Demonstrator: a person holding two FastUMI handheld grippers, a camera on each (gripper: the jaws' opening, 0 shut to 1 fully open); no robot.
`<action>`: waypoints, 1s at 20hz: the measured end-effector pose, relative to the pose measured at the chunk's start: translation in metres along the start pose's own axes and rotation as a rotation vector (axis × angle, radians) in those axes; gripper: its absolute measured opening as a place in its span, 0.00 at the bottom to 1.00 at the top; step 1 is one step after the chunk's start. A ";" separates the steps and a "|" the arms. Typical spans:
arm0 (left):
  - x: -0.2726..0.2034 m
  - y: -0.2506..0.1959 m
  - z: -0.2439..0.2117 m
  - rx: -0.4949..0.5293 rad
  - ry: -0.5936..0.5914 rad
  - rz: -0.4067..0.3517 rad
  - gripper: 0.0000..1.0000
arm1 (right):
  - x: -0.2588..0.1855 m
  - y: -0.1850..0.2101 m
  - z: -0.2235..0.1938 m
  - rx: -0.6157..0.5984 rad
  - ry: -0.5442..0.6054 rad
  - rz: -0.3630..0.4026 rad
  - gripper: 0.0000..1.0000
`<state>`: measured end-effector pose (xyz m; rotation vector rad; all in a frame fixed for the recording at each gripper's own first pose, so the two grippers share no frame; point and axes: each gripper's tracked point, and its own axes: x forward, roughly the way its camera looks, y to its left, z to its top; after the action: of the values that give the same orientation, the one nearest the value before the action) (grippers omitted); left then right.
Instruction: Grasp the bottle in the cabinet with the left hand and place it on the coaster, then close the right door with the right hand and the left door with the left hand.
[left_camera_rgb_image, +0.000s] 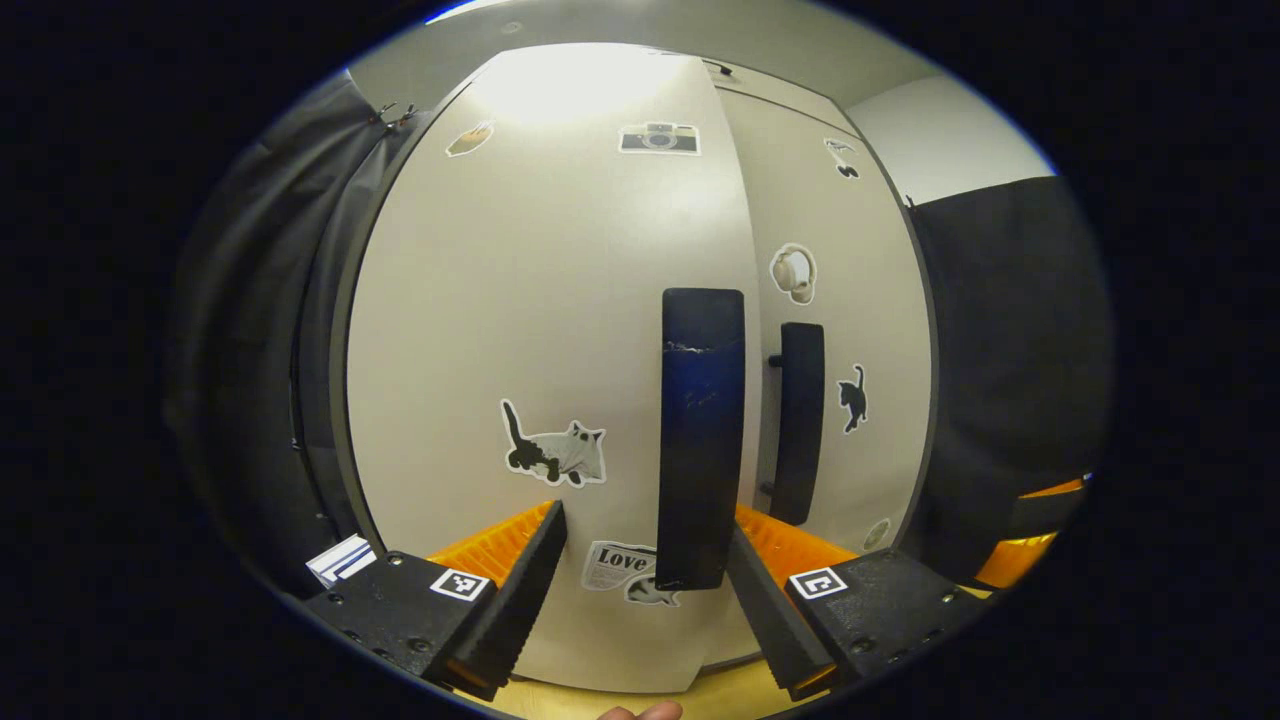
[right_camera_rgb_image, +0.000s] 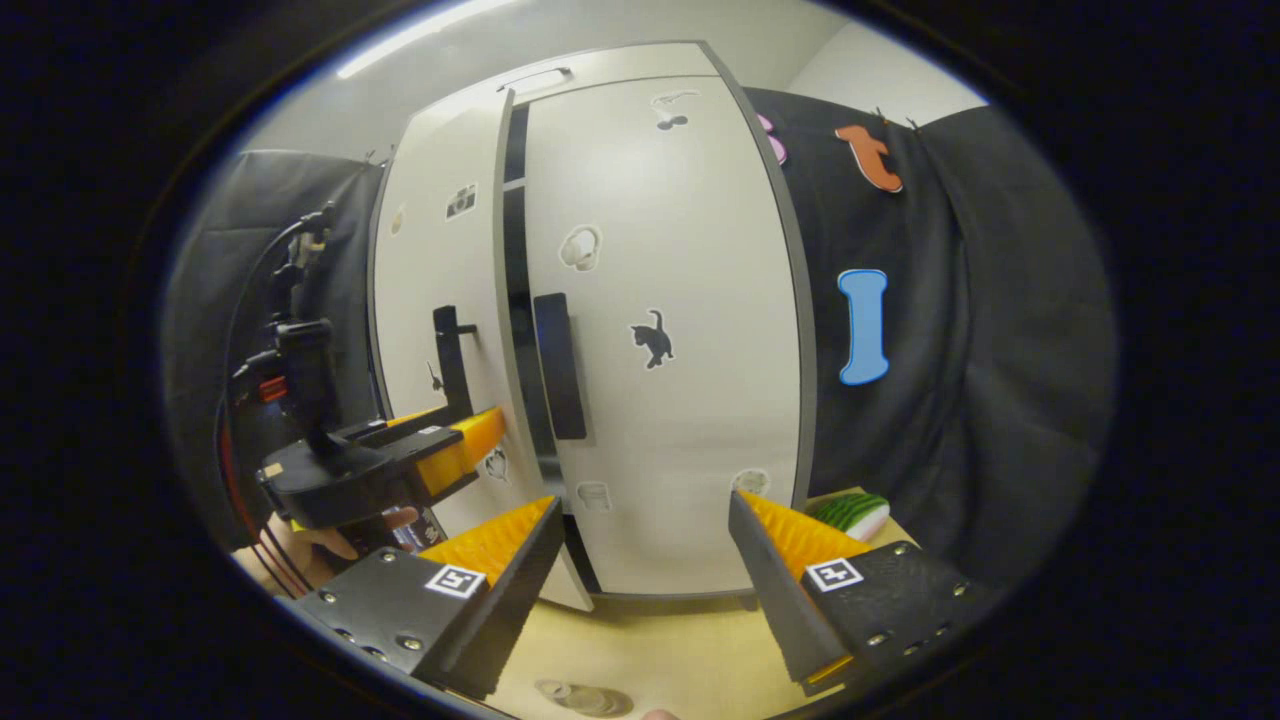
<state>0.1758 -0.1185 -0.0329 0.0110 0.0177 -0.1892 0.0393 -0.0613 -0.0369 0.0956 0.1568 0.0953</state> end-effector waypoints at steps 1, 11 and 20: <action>0.003 0.000 0.000 0.011 -0.002 0.018 0.94 | -0.001 -0.002 -0.001 0.006 0.003 -0.002 1.00; 0.015 0.003 0.004 0.028 -0.004 0.139 0.93 | -0.011 -0.014 -0.007 0.013 0.015 -0.013 0.97; -0.030 -0.009 0.026 0.019 -0.025 0.087 0.93 | -0.024 -0.016 0.002 0.017 -0.008 -0.014 1.00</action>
<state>0.1445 -0.1222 -0.0065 0.0288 -0.0096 -0.1024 0.0171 -0.0795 -0.0327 0.1122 0.1503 0.0796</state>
